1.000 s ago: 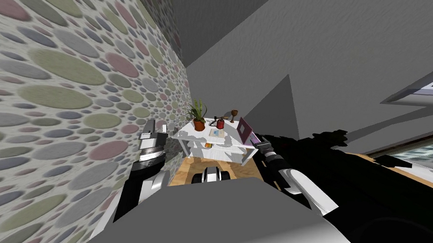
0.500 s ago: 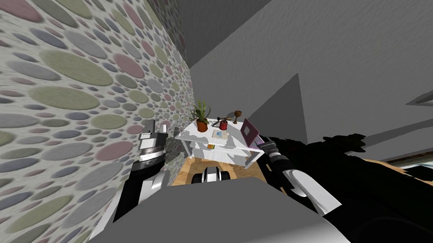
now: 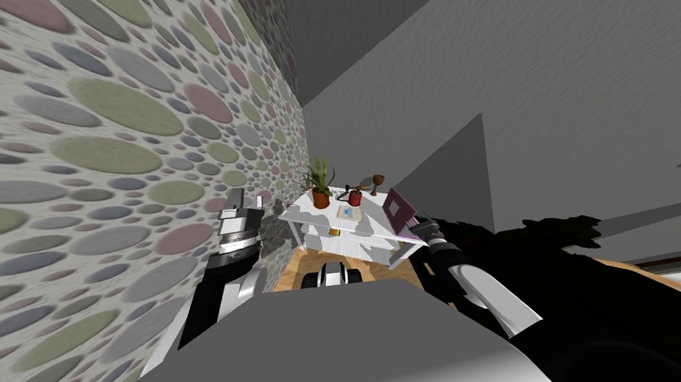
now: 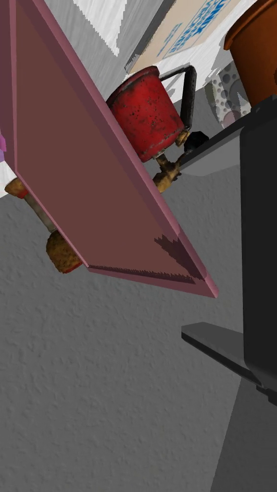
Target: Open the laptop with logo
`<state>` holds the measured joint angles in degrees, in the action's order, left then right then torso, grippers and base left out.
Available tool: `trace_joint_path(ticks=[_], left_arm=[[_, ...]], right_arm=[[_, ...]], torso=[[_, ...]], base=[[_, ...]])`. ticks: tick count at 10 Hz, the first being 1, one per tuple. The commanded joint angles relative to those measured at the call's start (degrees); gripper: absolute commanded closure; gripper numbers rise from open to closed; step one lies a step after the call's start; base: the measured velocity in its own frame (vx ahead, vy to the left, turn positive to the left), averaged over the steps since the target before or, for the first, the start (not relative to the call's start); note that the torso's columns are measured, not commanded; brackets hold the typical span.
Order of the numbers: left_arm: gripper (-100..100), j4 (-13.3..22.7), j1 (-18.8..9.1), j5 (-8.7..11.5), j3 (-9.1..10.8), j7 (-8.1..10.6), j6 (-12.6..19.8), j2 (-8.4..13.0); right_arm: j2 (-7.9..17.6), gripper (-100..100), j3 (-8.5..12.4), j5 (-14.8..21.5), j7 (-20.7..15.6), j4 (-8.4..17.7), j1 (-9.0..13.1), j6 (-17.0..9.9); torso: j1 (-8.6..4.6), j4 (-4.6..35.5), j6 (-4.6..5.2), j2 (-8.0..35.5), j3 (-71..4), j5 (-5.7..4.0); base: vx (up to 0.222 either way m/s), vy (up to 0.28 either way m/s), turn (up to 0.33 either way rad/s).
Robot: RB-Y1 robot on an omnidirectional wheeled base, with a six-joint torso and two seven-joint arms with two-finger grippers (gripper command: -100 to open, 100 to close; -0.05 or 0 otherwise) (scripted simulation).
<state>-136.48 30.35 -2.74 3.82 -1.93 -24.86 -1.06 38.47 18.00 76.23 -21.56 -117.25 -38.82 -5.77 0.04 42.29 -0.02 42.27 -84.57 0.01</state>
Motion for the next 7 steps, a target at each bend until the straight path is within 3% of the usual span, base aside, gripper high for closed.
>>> trace_joint_path(ticks=[1,3,4,5,7], left_arm=[[0,0.0,0.0,0.0,0.0,0.0,0.0,0.0],[0,0.0,0.0,0.0,0.0,0.0,0.0,0.0],[0,0.0,0.01,0.0,0.01,0.0,0.0,0.0],[0,0.0,0.01,0.0,0.01,0.0,0.0,0.0],[0,0.0,-0.01,0.0,0.01,0.0,0.0,0.01]], right_arm=[[1.11,-100,0.87,2.88,-1.02,0.48,-0.48,-1.04],[1.74,-100,1.76,1.81,-0.37,0.3,-0.88,-0.56],[0.49,-100,1.82,3.11,-0.21,0.42,-0.54,-0.02],[0.45,100,1.98,3.2,-0.01,0.43,-0.55,0.28],[0.17,100,2.2,-0.69,2.3,2.02,1.43,1.13]], torso=[[0.03,-0.02,0.02,-0.04,-0.03,0.02],[-0.11,0.02,0.02,0.08,0.04,-0.02],[-0.12,-0.04,0.02,-0.17,-0.09,-0.03],[-0.1,-0.03,0.01,-0.03,-0.05,-0.03],[-0.36,-0.11,-0.04,0.09,0.11,-0.29]], base=[[0.049,0.042,0.02],[0.067,0.015,-0.005],[0.073,0.007,-0.003],[0.013,-0.004,-0.008],[-0.045,-0.072,0.02]])
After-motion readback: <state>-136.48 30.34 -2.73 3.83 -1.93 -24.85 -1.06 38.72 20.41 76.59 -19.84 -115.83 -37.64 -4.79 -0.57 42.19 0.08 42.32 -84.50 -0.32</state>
